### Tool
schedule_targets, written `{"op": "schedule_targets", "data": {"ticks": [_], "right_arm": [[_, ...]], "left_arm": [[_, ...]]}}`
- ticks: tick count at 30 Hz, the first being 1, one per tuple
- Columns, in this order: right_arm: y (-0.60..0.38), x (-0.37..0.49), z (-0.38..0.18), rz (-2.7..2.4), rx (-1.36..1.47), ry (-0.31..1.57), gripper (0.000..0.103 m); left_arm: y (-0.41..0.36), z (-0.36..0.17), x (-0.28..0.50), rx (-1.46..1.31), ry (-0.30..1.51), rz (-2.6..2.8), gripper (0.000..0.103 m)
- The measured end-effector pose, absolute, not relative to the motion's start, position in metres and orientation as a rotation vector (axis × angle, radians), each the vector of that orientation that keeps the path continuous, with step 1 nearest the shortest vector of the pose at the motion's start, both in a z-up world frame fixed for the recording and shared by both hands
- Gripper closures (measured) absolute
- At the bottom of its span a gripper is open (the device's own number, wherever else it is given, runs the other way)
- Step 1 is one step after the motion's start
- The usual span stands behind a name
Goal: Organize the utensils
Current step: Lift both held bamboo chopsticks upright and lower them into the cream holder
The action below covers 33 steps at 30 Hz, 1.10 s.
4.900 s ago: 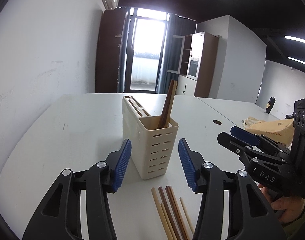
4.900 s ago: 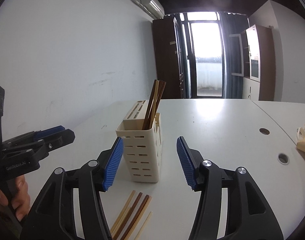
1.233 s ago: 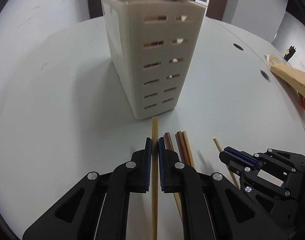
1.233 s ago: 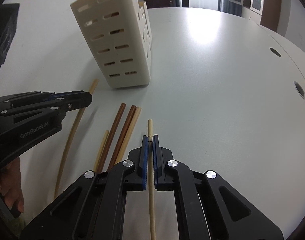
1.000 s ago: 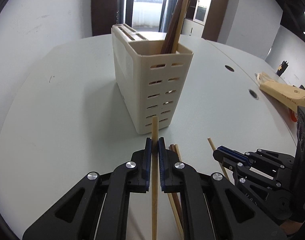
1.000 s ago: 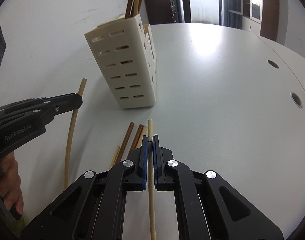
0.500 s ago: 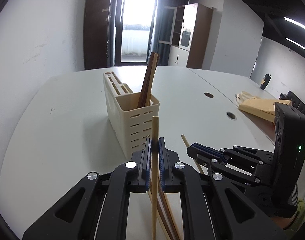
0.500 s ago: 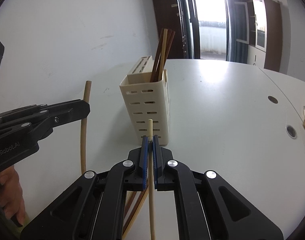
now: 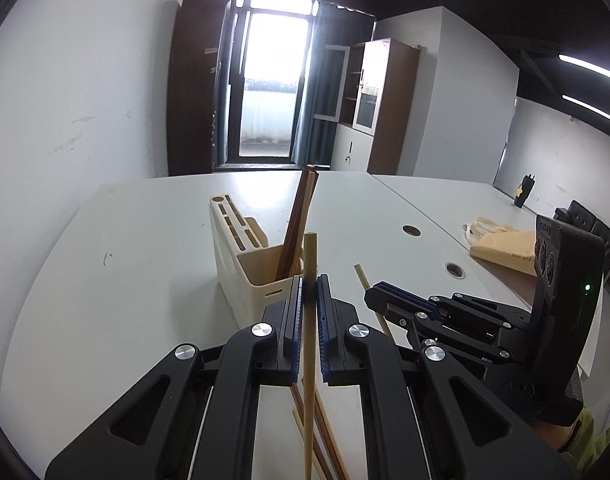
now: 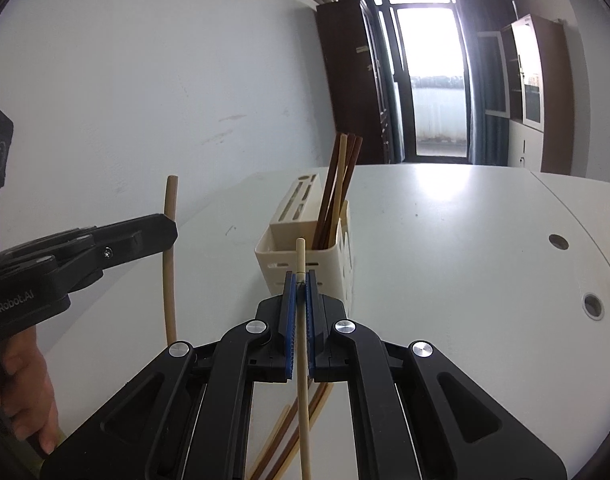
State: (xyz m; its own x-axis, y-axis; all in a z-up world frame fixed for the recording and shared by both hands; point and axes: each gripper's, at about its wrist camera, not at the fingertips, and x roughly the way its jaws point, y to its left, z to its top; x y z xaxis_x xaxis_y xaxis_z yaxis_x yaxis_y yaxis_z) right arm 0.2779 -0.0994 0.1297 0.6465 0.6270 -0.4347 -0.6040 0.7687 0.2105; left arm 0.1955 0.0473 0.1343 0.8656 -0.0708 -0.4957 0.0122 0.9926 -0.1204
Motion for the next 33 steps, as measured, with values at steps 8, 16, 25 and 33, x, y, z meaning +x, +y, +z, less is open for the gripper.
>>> {"op": "schedule_targets", "data": {"ticks": [8,16,25,33], "right_arm": [[-0.109,0.3,0.135,0.743,0.147,0.444,0.098],[-0.11,0.306,0.149,0.764,0.211,0.271,0.098],[-0.109,0.316,0.149,0.748,0.271,0.122,0.098],[-0.105,0.313,0.144,0.726,0.283,0.008,0.098]], "left_arm": [[0.051,0.144,0.205,-0.118,0.475,-0.04,0.097],[0.055,0.159,0.212,-0.132,0.404,-0.058,0.097],[0.05,0.169,0.217,-0.085,0.312,-0.043,0.097],[0.048,0.182,0.208,-0.077,0.149,0.011,0.097]]}}
